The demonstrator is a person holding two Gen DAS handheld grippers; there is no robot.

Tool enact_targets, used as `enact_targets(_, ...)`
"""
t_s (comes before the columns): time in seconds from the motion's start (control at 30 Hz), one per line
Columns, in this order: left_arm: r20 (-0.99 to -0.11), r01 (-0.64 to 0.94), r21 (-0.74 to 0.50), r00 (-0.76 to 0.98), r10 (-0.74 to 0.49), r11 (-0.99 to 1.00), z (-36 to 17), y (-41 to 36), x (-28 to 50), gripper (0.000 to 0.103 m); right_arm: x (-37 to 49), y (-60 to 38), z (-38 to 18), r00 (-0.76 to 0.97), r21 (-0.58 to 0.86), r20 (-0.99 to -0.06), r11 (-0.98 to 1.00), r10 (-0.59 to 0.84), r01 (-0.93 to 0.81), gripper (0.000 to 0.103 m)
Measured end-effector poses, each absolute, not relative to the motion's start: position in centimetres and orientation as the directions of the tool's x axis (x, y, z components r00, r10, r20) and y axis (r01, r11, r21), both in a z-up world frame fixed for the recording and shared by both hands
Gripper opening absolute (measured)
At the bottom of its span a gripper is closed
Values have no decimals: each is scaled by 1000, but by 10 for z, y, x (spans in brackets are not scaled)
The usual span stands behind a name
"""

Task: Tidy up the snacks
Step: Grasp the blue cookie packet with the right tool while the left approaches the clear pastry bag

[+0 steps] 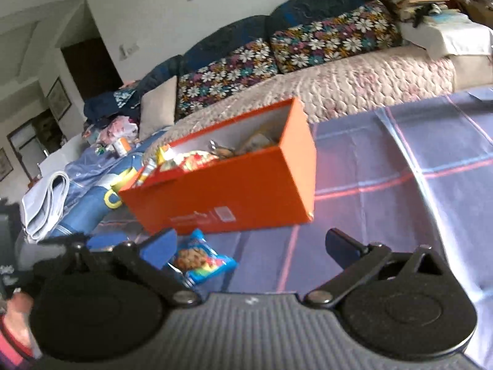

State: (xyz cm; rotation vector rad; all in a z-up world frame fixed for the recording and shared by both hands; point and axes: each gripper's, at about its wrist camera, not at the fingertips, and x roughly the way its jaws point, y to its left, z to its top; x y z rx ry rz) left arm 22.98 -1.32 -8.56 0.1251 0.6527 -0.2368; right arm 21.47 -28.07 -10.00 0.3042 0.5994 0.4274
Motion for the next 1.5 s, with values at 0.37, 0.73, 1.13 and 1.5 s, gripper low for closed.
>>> enact_targets(0.37,-676,433,42,676,-294,900,-113,-80,242,21,206,-311,-110,736,432,-497,867,460,-250,102)
enact_targets(0.73,-595,555,115,702,-390,824,-101,-120,156,58,211,-317,-113,729,455,-514,865,451,-214,102)
enact_targets(1.13,-544,111,459,820,180,882,-89,76,206,79,215,-290,-124,667,399,-573,873,475,-279,102)
enact_targets(1.5,-658,130,359,737,152,924,-133,93,226,43,210,-274,-136,627,334,-627,887,462,-319,102)
